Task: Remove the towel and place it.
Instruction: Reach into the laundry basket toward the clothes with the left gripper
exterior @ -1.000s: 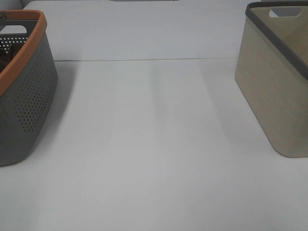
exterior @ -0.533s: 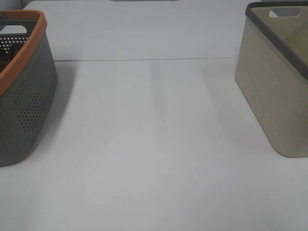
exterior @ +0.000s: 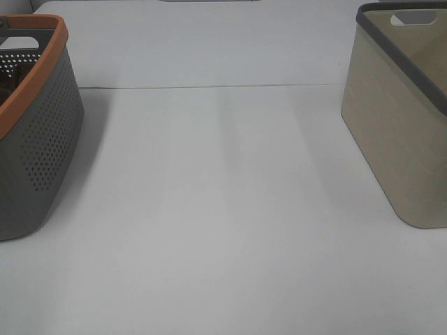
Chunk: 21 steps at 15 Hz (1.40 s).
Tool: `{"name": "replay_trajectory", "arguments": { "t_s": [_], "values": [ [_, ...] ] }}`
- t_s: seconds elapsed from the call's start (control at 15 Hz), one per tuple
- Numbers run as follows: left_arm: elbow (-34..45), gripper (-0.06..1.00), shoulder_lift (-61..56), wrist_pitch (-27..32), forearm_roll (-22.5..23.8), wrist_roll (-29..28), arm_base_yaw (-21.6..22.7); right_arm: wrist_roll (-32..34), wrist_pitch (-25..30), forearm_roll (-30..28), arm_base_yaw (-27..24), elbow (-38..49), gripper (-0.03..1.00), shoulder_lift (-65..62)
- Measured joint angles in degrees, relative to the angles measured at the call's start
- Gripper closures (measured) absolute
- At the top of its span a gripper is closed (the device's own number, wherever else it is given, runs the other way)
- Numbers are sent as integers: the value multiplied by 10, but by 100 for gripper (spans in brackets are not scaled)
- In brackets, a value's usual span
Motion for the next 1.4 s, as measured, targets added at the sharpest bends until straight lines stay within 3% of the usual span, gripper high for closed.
{"name": "replay_trajectory", "arguments": {
  "t_s": [0.27,0.33,0.4,0.6,0.73,0.93,1.4],
  "values": [
    [-6,18,105,-150,66,-21,0,0,0,0,0,0,25,0],
    [-6,19,144,-202,82,-51,0,0,0,0,0,0,25,0],
    [-8,20,218,-292,111,-112,0,0,0,0,0,0,25,0],
    [-37,20,326,-347,121,-191,0,0,0,0,0,0,25,0],
    [-82,21,418,-352,123,-231,0,0,0,0,0,0,25,0],
    [-170,21,543,-327,123,-239,0,0,0,0,0,0,25,0],
    [-404,21,741,-138,143,-241,0,0,0,0,0,0,25,0]
  ]
}}
